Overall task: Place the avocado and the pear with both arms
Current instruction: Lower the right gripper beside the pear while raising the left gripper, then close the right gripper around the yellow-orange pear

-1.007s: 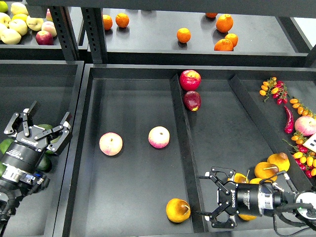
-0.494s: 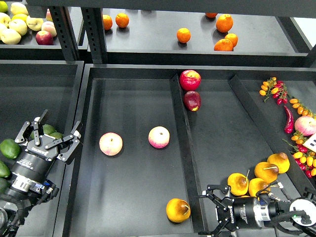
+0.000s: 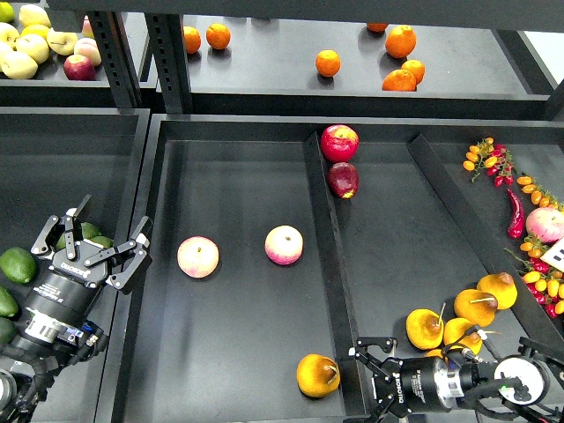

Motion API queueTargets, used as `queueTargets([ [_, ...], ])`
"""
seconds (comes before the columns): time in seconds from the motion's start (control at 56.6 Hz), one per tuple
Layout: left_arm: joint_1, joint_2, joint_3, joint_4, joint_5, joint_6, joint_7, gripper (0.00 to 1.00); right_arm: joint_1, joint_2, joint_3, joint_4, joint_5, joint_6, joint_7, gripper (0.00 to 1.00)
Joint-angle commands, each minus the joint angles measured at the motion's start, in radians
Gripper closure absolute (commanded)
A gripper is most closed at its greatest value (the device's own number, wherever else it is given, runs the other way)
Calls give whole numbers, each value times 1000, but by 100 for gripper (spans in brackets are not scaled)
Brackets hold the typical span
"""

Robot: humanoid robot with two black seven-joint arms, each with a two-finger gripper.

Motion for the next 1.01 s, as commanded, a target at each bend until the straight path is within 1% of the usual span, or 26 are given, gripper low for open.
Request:
queueTargets([
  [0.0, 2, 0, 2, -1, 0, 0, 0, 1, 5, 14, 0, -23, 2, 0, 0, 0],
  [0.371, 23, 0, 29, -21, 0, 0, 0, 1, 35, 108, 11, -97, 5, -1, 0, 0],
  [0.689, 31, 0, 29, -26, 0, 0, 0, 1, 40, 137, 15, -143, 3, -1, 0, 0],
  [0.989, 36, 0, 35, -34, 0, 0, 0, 1, 42, 197, 19, -204, 2, -1, 0, 1],
])
